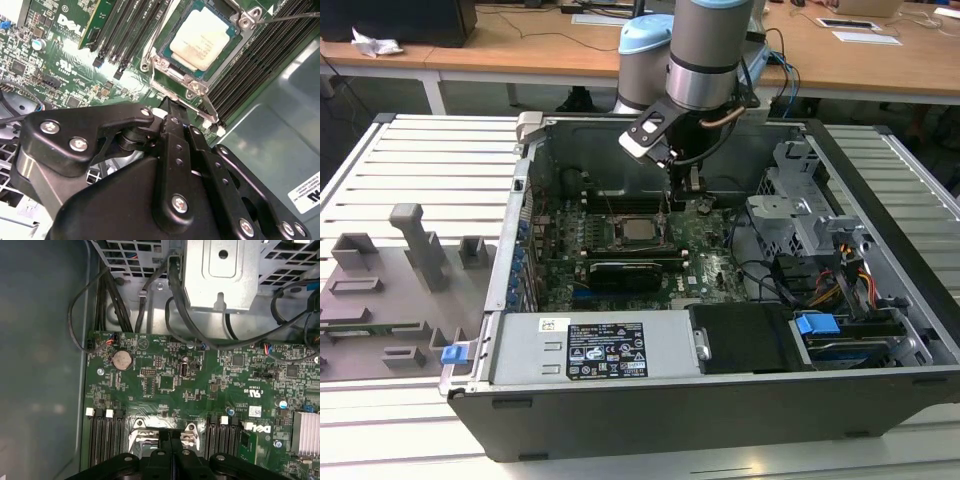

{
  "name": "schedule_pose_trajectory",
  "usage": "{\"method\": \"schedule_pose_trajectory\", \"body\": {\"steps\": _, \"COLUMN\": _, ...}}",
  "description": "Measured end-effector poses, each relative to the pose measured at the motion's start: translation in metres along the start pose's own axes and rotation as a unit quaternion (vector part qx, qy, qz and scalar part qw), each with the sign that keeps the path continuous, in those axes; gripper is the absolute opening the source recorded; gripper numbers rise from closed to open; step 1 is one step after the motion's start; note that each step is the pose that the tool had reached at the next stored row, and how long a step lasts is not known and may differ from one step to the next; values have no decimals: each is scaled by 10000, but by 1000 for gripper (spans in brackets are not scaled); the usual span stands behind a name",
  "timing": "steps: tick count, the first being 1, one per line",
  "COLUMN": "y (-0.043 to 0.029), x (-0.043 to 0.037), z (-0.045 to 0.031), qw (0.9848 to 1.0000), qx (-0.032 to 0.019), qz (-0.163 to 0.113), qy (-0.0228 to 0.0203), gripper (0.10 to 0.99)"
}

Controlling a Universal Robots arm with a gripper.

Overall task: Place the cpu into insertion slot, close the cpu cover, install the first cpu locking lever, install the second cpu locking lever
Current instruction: 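Close the cpu cover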

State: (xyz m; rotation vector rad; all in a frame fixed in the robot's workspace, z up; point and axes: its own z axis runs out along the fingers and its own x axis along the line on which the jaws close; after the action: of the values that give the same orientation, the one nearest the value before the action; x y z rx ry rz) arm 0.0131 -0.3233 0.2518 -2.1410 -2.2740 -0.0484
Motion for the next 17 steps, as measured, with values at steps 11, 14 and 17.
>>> {"method": "schedule_pose_trajectory", "body": {"steps": 11, "y": -123, "x": 6, "z": 30, "qw": 10000, "qx": 1, "qz": -10, "qy": 0, "gripper": 106}}
{"method": "schedule_pose_trajectory", "body": {"steps": 14, "y": -180, "x": 15, "z": 31, "qw": 10000, "qx": 0, "qz": -11, "qy": 1, "gripper": 106}}
{"method": "schedule_pose_trajectory", "body": {"steps": 17, "y": -248, "x": 33, "z": 31, "qw": 10000, "qx": 0, "qz": -11, "qy": 1, "gripper": 106}}
